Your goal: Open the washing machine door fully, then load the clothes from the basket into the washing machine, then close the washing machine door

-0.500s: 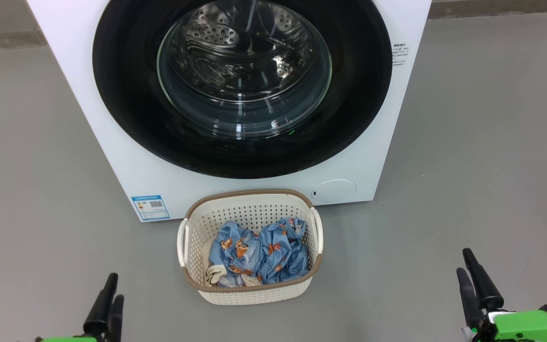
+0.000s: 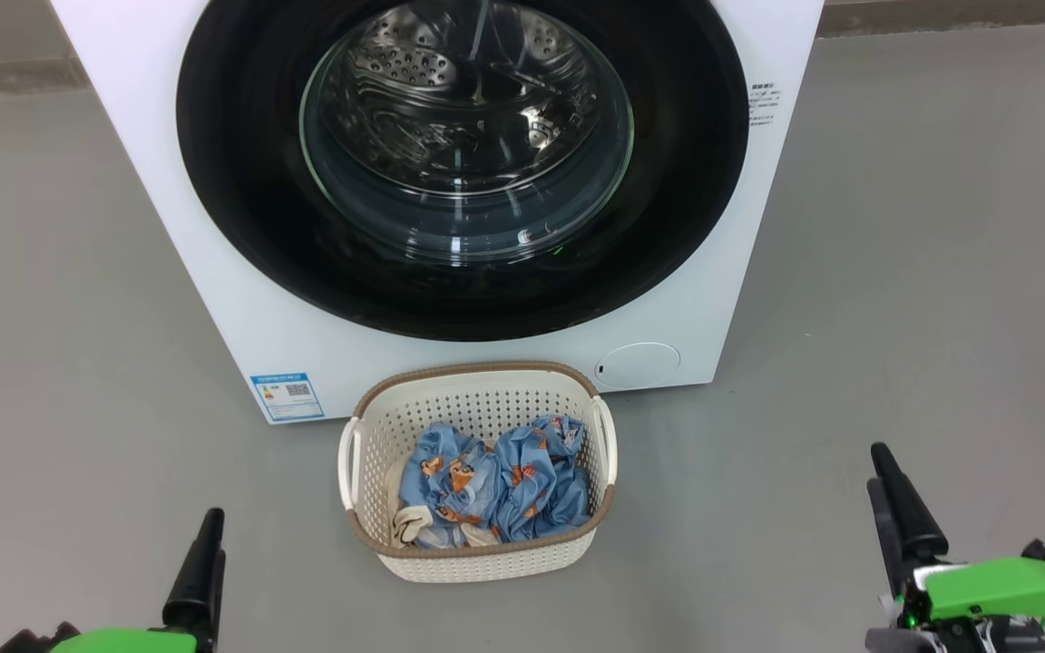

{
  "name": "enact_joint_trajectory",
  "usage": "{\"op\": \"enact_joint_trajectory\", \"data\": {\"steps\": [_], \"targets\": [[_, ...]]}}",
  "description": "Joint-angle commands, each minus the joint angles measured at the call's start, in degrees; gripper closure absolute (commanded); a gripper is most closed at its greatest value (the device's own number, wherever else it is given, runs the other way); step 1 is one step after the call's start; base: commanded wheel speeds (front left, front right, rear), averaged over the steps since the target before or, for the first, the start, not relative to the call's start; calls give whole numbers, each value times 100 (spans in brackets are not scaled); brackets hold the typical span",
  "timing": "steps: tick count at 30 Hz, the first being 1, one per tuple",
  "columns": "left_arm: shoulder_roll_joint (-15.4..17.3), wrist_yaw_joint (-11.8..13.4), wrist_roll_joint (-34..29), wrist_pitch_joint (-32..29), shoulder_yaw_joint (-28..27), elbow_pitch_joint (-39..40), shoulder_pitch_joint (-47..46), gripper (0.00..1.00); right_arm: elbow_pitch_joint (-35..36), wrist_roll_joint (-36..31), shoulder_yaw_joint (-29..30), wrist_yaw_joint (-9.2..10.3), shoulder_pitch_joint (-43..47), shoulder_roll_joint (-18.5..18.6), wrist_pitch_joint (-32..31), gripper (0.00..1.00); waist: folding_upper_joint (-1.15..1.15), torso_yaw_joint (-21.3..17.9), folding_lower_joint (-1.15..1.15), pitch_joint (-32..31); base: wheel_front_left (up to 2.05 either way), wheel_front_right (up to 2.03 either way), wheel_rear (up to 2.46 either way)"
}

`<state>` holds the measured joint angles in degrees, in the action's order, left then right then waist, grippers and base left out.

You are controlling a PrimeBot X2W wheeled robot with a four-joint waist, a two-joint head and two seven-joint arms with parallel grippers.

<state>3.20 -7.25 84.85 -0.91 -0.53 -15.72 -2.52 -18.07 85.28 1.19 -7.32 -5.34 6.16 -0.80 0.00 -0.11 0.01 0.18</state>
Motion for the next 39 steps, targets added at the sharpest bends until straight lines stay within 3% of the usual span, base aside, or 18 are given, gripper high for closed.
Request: {"op": "enact_joint_trajectory", "data": {"steps": [1, 23, 39], "targets": [[149, -11, -175, 80, -38, 190, -288, 0, 137, -140, -84, -6, -371, 120, 78, 0, 0, -1, -1, 1, 0, 0, 0], [304, -14, -1743, 435, 52, 187, -370, 0, 92, -1517, -445, -9, -635, 355, 431, 0, 0, -1, -1, -28, 0, 0, 0], [485, -17, -3312, 721, 182, 165, -417, 0, -9, -2856, -754, -11, -825, 536, 716, 0, 0, -13, -1, -28, 0, 0, 0]]}}
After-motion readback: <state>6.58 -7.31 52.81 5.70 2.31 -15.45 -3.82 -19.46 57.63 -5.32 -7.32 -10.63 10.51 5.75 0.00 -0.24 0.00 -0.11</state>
